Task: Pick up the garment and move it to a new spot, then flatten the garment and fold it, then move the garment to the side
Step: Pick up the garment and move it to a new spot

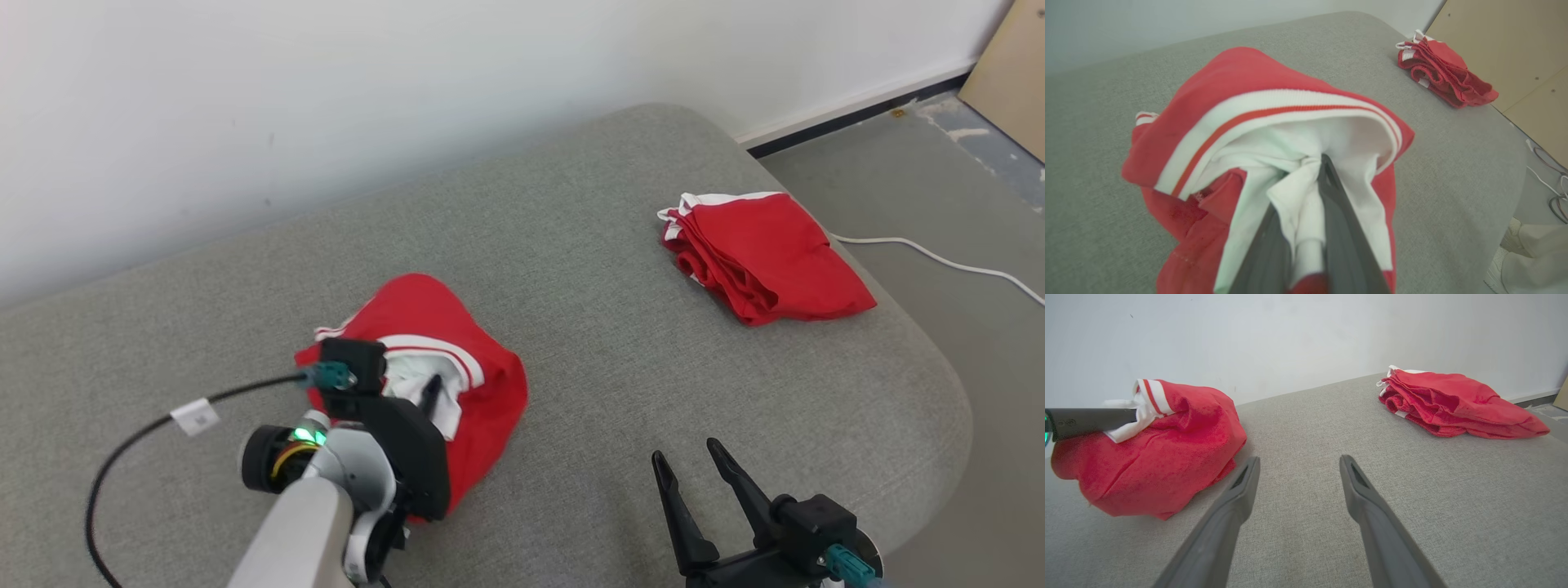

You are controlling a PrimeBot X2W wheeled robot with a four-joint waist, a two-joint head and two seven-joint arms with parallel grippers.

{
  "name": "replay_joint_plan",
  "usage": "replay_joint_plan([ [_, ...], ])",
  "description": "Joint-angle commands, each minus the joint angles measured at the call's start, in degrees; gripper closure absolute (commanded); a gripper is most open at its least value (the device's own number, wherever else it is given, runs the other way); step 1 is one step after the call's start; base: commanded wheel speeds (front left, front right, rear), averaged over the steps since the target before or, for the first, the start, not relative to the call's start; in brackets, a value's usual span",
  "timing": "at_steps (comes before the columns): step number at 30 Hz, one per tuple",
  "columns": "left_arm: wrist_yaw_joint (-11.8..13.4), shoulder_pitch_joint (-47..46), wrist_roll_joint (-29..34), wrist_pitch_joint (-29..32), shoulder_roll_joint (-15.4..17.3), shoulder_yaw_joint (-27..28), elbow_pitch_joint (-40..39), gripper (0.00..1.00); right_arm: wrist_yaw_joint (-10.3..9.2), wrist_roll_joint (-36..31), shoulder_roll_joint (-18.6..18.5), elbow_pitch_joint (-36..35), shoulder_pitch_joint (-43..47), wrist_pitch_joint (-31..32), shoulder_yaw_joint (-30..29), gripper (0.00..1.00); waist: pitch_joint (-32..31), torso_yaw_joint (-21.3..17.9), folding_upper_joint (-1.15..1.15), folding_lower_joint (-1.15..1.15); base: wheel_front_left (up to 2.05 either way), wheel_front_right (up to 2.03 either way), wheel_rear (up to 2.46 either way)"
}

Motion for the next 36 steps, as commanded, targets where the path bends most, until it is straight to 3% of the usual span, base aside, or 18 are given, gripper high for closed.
replay_joint_plan([
  [1,-0.45,0.19,0.57,-1.93,-0.24,-0.95,1.38,0.79,-0.14,-0.48,0.05,-0.30,0.65,0.07,-0.23,0.00,0.42,0.15,0.00,-0.01,0.00,0.00,0.00],
  [2,-0.58,0.11,0.63,-3.32,-0.34,-1.85,2.54,0.15,-0.14,-0.53,0.04,-0.36,0.71,0.13,-0.41,0.00,0.27,0.59,0.00,-0.01,0.00,0.00,0.00],
  [3,-0.67,0.05,0.47,-4.60,-0.43,-2.58,3.58,0.00,-0.14,-0.68,0.04,-0.45,0.78,0.31,-0.53,0.00,0.11,1.02,0.00,-0.01,0.00,0.00,0.00],
  [12,-0.64,2.10,-5.40,-15.95,-0.69,-3.81,2.77,0.00,-0.14,-2.01,-0.35,-1.93,2.69,1.11,-3.91,0.00,-2.44,8.09,0.00,-0.01,0.00,0.00,0.00],
  [16,1.06,5.58,-6.64,-22.29,-0.40,-1.55,-1.31,0.00,-0.14,-2.44,-0.65,-3.06,3.56,1.66,-5.84,0.00,-3.74,11.47,0.00,-0.01,0.00,0.00,0.00],
  [23,5.59,15.03,-2.96,-31.42,4.06,1.60,-8.92,0.00,-0.14,-3.24,-0.82,-5.91,5.94,2.81,-9.80,0.00,-5.56,16.66,0.00,-0.01,0.00,0.00,0.00],
  [30,7.77,25.02,-0.68,-35.43,7.23,5.46,-15.99,0.00,-0.14,-3.86,-1.04,-8.10,8.46,3.93,-13.19,0.00,-6.64,20.06,0.00,-0.01,0.00,0.00,0.00],
  [33,7.38,28.78,1.04,-35.78,8.28,7.18,-18.05,0.00,-0.14,-3.94,-1.01,-8.46,9.13,4.08,-14.17,0.00,-6.89,20.75,0.00,-0.01,0.00,0.00,0.00],
  [36,8.20,31.56,2.14,-35.74,7.10,7.80,-20.71,0.00,-0.14,-4.08,-0.92,-8.52,9.73,4.40,-14.68,0.00,-7.10,21.08,0.00,-0.01,0.00,0.00,0.00],
])
